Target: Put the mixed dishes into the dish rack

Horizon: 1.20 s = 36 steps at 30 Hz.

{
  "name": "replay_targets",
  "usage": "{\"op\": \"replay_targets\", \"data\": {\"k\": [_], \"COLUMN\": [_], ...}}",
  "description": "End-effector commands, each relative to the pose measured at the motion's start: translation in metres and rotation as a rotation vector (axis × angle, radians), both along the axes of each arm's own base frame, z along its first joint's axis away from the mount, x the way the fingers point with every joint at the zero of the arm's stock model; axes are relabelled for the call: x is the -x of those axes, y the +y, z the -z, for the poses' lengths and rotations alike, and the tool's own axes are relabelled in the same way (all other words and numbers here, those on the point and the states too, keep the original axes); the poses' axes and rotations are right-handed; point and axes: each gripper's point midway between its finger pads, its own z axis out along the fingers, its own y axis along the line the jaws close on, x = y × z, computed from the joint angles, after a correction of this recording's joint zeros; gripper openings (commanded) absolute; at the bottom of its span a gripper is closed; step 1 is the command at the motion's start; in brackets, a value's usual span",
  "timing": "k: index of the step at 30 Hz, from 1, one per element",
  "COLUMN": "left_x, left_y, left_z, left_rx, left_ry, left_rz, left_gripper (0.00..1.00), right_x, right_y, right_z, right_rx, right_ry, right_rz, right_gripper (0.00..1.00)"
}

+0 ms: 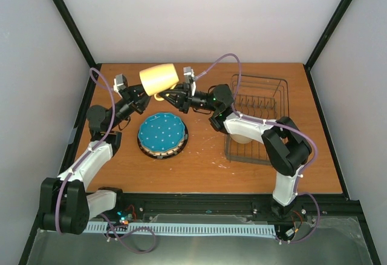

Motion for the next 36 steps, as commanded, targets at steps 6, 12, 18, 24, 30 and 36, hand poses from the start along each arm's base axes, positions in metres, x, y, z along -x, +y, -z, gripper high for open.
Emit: {"op": "replay_targets", "data": {"k": [6,12,18,24,30,36], "left_x": [0.001,-0.016,-0.021,-0.024,-0.030,-0.034], "left_y": [0.000,0.012,0.049,0.078,0.098,0.100], "left_z": [-0.018,-0.031,-0.041,-0.041,-0.023,0.003], "left_rx": [-0.074,-0.344,-0.619,-0.846,-1.003,-1.035], "left_ry": [-0.096,-0.179,-0.233,-0.284,-0.280,-0.254], "left_rz": [-0.052,-0.235,-0.499,-0.671,-0.770,-0.756], "left_gripper": [0.92,1.00,1.00,1.00,1.00,1.00], "right_x": [0.014,0.005,-0.009,-0.027,-0.004,0.031], "right_y": [-0.009,-0.035,-0.088,-0.180,-0.284,-0.341], "right_z": [-0.016,-0.025,-0.031,-0.003,0.042,0.105], "right_rx": [0.064,0.135,0.250,0.484,0.743,1.019], "right_ry": [-0.041,-0.048,-0.039,0.085,0.290,0.487], "right_rz": [0.088,0.276,0.577,1.009,1.374,1.524], "right_gripper": [0.03,0.03,0.03,0.03,0.03,0.03]}}
